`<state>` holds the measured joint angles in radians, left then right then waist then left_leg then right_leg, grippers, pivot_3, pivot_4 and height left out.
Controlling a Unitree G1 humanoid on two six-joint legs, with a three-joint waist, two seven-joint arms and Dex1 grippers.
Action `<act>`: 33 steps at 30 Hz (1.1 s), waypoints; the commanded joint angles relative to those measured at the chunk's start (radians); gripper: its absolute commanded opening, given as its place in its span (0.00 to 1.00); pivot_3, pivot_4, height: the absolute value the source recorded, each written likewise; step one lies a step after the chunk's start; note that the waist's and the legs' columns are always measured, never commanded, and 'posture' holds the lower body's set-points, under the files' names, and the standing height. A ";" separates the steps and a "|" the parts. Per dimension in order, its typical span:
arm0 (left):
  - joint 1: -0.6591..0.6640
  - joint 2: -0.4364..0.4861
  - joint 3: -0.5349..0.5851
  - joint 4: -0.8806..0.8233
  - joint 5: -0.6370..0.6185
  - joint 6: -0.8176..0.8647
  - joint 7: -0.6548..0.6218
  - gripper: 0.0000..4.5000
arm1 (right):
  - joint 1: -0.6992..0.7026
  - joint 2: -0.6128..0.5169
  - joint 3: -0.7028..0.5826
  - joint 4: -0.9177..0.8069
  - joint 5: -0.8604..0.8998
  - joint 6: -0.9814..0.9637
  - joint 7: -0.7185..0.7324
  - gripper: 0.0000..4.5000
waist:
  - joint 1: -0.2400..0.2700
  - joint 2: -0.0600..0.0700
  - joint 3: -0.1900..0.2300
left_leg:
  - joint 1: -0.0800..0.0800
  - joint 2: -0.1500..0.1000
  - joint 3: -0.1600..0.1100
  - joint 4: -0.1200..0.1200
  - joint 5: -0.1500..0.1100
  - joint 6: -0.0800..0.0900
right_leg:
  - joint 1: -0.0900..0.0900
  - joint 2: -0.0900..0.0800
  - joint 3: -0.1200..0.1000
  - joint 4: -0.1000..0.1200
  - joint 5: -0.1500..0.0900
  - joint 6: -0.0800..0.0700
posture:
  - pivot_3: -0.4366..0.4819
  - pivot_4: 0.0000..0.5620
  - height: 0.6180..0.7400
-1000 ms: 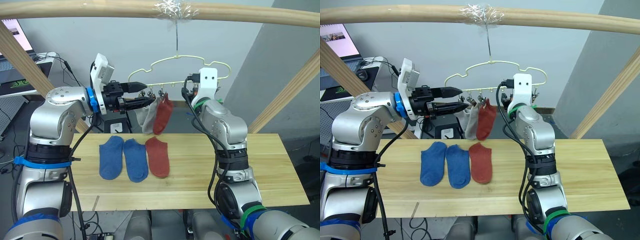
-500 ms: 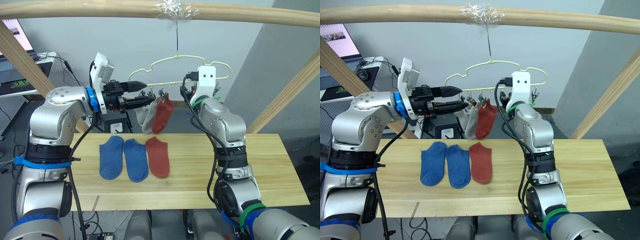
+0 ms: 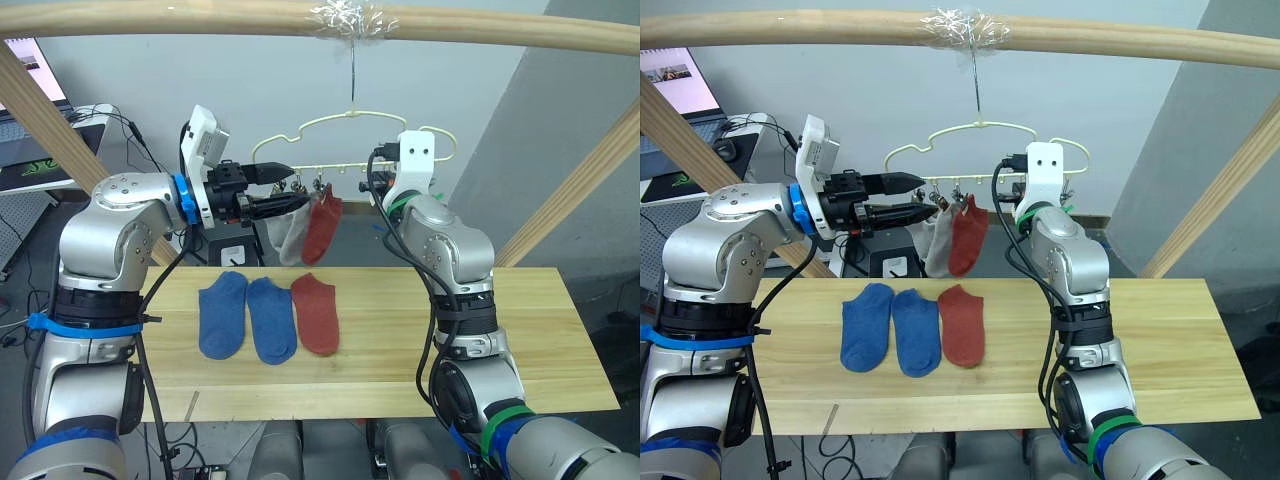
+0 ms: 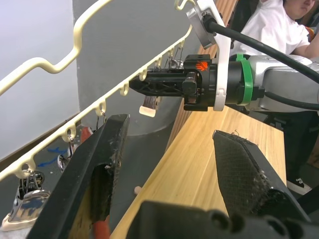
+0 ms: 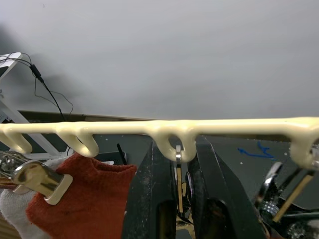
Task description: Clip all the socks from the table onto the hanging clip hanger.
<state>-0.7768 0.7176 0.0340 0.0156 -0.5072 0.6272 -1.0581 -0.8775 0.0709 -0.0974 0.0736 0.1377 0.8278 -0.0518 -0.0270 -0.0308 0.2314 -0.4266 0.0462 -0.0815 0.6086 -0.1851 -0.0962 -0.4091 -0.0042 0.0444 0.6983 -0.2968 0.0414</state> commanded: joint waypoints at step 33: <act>0.236 -0.242 -0.300 0.239 0.488 -0.303 0.360 1.00 | -0.026 0.009 0.004 -0.076 0.022 0.021 -0.010 0.00 | 0.003 0.000 0.000 | 0.000 0.000 0.000 0.001 0.000 0.000 | 0.000 0.000 0.000 0.001 0.000 -0.001 | 0.56 0.31 1.00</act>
<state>-0.5174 0.4886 -0.2576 0.2277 -0.0497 0.3599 -0.7234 -0.8801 0.0764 -0.0979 0.0454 0.1429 0.8549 -0.0649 -0.0238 -0.0303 0.2311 -0.4264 0.0462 -0.0812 0.6091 -0.1850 -0.0960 -0.4091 -0.0042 0.0448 0.6991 -0.2964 0.0407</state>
